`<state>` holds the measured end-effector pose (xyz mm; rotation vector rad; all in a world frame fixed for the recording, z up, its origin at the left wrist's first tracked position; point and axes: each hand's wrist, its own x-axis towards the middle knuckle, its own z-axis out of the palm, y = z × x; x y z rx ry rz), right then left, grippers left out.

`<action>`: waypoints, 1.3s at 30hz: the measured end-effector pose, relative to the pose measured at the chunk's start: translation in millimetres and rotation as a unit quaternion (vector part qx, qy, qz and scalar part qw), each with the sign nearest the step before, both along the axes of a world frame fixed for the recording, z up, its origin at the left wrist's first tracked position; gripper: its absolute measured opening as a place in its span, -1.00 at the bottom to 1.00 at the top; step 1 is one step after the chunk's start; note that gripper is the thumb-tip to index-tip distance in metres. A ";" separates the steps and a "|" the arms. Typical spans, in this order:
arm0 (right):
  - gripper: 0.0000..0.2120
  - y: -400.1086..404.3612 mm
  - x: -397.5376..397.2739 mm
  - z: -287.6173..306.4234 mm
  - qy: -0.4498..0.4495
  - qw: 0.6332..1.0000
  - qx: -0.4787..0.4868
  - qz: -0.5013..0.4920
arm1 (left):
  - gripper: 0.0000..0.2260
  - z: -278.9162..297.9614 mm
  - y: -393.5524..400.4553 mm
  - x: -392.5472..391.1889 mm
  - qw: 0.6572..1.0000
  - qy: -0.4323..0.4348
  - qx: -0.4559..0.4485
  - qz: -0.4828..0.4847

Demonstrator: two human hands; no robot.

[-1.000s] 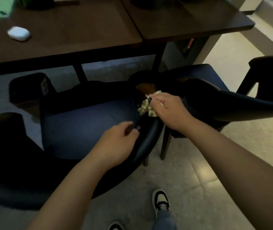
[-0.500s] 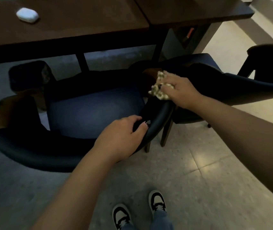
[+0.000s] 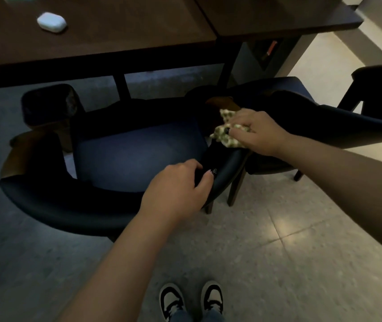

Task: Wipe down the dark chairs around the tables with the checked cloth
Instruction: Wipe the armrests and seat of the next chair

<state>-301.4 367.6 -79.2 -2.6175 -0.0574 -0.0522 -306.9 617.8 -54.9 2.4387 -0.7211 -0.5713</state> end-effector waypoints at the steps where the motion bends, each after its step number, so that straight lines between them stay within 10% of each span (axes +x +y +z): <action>1: -0.53 2.5 -1.0 -2.8 -0.019 0.999 0.020 -0.019 | -0.66 0.2 -0.3 -0.7 1.000 -0.004 -0.001 0.003; 8: -0.69 37.8 -35.1 -6.4 -0.156 0.987 -0.001 0.044 | -0.68 -1.0 -3.6 -1.8 0.999 0.002 -0.008 0.045; 19: -0.49 -17.4 -0.4 -0.8 -0.070 0.971 -0.080 0.214 | -0.68 -3.1 -6.4 -3.6 0.996 -0.012 -0.014 0.086; 39: -0.63 113.2 -61.5 -15.6 -0.295 0.955 -0.023 -0.033 | -0.76 -5.9 40.6 11.0 0.971 -0.102 -0.086 0.198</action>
